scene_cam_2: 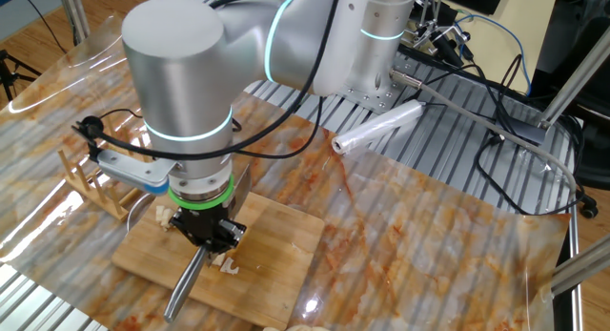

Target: Slice the lotus root

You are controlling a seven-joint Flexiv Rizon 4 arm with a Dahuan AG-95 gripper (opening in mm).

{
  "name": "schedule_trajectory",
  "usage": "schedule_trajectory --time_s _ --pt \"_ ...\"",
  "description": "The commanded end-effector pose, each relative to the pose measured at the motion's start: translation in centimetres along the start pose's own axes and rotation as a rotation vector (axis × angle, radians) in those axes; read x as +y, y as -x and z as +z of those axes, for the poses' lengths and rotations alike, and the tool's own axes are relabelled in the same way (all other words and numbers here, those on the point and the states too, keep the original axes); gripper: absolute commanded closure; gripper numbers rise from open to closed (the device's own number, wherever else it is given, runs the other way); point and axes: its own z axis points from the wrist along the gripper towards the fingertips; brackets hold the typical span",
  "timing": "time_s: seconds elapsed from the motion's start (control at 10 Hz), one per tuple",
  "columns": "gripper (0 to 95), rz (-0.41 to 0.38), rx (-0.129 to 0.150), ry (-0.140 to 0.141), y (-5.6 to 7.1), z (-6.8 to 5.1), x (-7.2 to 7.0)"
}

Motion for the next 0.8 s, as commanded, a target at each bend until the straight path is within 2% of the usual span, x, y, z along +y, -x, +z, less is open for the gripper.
schedule_trajectory --time_s 0.1,0.5,0.8 --pt "95.0 0.002 -0.003 0.002 0.1 1.5 0.1" --pt "95.0 0.005 0.002 0.000 0.1 1.4 0.1" --pt "95.0 -0.001 0.019 -0.009 0.1 0.3 -0.3"
